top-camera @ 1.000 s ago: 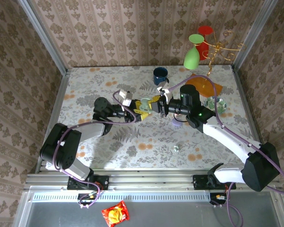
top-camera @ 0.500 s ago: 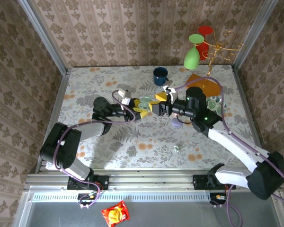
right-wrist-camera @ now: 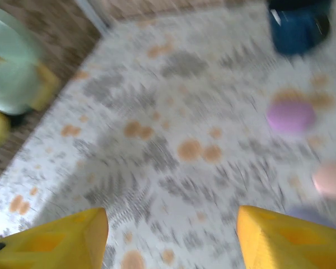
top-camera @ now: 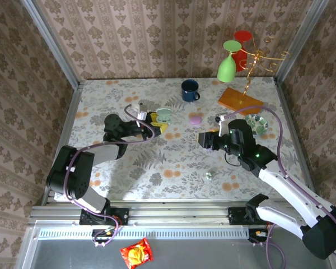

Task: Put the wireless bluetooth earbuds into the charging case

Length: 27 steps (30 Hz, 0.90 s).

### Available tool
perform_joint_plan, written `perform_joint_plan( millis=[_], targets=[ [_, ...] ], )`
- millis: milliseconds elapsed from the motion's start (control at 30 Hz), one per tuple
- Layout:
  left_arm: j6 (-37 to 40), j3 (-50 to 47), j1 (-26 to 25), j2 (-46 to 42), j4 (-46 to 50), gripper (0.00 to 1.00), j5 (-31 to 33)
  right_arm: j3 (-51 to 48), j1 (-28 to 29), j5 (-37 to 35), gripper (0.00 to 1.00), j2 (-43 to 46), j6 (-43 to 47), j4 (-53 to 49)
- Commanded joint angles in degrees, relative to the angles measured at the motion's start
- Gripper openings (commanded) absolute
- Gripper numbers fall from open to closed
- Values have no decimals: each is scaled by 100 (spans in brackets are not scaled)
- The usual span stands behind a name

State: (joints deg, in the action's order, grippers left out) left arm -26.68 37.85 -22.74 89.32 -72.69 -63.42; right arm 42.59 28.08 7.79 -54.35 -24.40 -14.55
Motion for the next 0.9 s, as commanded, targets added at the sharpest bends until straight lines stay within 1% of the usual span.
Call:
perform_joint_plan(
  millis=[0, 100, 267, 467, 667, 867],
  targets=[
    [176, -68, 36, 9, -167, 35, 14, -292, -13, -243, 61, 48, -697, -1190],
    [181, -68, 34, 11, -171, 35, -16, -538, -13, -138, 59, -62, -844, -1550],
    [190, -70, 40, 2, -165, 35, -36, -970, -73, 242, 56, -332, -1121, -1572],
    [183, -25, 17, 42, -163, 35, -68, -1246, -74, 734, 54, -948, -1444, -1074],
    [187, -15, 8, 45, -174, 35, -91, -1340, -74, 925, 53, -1486, -1480, -632],
    [198, -41, 10, 42, -167, 35, -92, -1273, -61, 1090, 51, -1811, -1462, -361]
  ],
)
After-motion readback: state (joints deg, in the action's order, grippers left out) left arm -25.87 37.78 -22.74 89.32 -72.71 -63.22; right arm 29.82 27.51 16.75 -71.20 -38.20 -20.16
